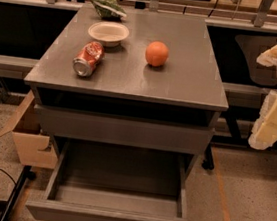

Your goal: Close middle drawer

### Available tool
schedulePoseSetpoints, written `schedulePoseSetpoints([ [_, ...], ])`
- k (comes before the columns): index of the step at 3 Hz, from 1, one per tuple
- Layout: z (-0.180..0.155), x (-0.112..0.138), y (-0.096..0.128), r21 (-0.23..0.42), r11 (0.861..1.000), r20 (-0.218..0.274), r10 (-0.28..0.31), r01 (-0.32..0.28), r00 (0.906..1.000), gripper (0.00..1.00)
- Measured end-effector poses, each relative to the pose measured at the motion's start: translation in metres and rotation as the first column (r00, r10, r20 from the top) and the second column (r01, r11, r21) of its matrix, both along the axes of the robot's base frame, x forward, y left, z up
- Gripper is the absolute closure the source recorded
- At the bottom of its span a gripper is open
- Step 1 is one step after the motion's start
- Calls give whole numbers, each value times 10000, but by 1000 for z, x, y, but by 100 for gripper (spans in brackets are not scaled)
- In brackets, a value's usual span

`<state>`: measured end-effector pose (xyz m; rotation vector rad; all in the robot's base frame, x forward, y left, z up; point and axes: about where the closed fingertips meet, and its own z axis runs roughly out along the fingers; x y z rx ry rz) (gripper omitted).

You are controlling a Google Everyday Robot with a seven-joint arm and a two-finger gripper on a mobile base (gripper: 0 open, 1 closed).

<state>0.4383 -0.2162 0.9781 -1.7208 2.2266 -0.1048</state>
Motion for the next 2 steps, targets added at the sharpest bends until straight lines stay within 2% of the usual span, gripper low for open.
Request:
schedulePoseSetpoints([
  [1, 0, 0, 0, 19, 10000, 23, -1, 1, 10000, 0],
  [2, -33, -2, 5, 651, 9979, -517, 85, -52, 9986, 0],
])
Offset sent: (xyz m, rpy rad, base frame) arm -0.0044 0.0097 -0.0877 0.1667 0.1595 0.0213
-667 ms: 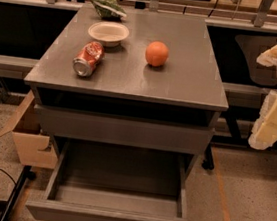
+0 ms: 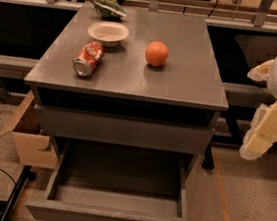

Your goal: Close middle drawer

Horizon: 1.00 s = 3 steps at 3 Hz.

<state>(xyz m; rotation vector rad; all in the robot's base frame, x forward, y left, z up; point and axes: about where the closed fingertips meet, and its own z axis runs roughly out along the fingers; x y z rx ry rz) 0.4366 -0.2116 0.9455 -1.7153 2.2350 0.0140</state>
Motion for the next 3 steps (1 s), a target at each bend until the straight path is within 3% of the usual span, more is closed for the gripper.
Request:
schedulePoseSetpoints([
  [1, -62, -3, 15, 716, 9974, -1122, 151, -71, 9936, 0],
  [2, -132, -12, 29, 866, 9962, -2194, 205, -15, 9754, 0],
  [3, -203, -25, 42, 870, 9955, -3230, -70, 370, 9464, 0],
])
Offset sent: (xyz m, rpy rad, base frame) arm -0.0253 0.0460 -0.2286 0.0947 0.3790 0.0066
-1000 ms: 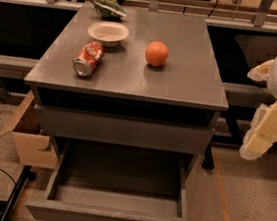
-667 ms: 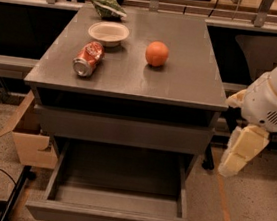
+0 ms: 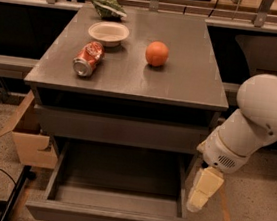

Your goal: Close middle drawer

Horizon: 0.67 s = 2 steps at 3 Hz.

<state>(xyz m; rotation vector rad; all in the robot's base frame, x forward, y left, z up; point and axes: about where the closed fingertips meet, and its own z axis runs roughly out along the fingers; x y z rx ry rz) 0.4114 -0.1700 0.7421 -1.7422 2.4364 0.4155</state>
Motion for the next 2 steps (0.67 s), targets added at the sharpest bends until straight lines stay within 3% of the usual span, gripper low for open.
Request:
schedulePoseSetpoints([
  [1, -59, -18, 8, -469, 9979, -752, -489, 454, 9960, 0],
  [2, -69, -28, 6, -646, 9947, -1027, -866, 802, 9909, 0],
])
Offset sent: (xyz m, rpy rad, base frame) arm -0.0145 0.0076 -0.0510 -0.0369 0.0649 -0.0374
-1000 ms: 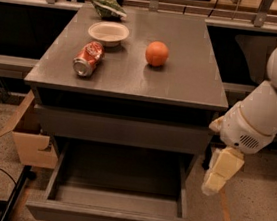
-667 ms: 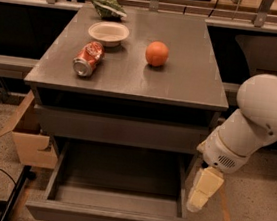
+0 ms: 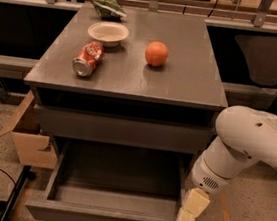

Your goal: Close middle drawer

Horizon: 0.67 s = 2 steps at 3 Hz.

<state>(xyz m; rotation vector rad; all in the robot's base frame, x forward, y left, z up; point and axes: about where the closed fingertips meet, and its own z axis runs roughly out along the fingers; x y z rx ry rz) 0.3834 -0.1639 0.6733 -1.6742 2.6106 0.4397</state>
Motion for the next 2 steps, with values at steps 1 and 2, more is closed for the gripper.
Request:
schedulePoseSetpoints([
  [1, 0, 0, 0, 4, 10000, 17, 21, -21, 10000, 0],
  [2, -18, -4, 4, 122, 9999, -396, 3, 2, 9992, 0],
])
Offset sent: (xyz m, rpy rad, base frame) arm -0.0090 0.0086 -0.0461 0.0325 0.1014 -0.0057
